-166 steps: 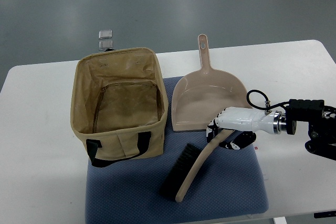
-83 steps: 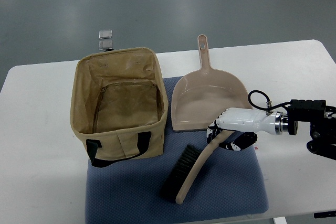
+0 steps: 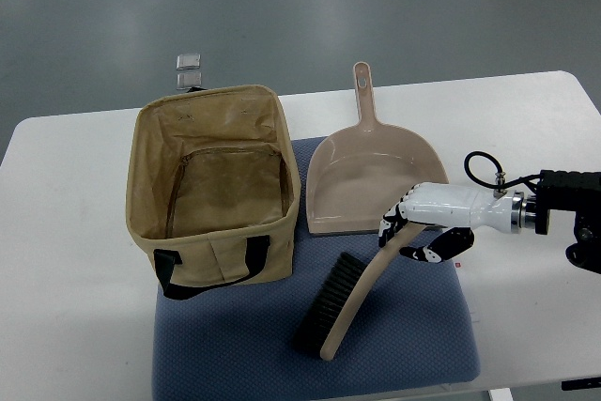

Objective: Put pink broom in yellow bag with right hand
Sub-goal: 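Lift the brush with the right hand up over the bag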

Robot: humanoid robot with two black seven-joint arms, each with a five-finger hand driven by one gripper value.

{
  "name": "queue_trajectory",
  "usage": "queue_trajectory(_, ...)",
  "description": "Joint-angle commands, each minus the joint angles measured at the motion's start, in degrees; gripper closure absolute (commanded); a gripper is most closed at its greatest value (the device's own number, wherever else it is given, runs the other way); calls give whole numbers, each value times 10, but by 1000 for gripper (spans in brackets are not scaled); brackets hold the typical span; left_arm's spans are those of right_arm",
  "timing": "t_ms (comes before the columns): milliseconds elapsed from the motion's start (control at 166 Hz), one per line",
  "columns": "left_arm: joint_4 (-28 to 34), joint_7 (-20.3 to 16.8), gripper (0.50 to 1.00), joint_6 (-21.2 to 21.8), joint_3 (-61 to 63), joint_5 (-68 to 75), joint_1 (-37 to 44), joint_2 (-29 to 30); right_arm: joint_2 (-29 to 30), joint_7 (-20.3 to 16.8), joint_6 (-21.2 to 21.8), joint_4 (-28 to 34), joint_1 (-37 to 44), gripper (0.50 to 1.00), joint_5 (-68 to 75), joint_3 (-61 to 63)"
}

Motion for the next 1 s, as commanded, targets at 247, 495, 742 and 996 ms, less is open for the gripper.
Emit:
queue_trajectory(247,0,0,500,0,0,0,0,0,-54,29,1,0,2,1000,71,31)
queue_trajectory(495,0,0,500,0,0,0,0,0,-89,37,1,0,4,1000,107,32)
queue_trajectory(742,0,0,500,0,0,-1,0,0,-116,37,45,-5,35,1000,164,85)
queue_trajectory(996,0,0,500,0,0,0,0,0,-111,31,149,-46,69,1000,168,200)
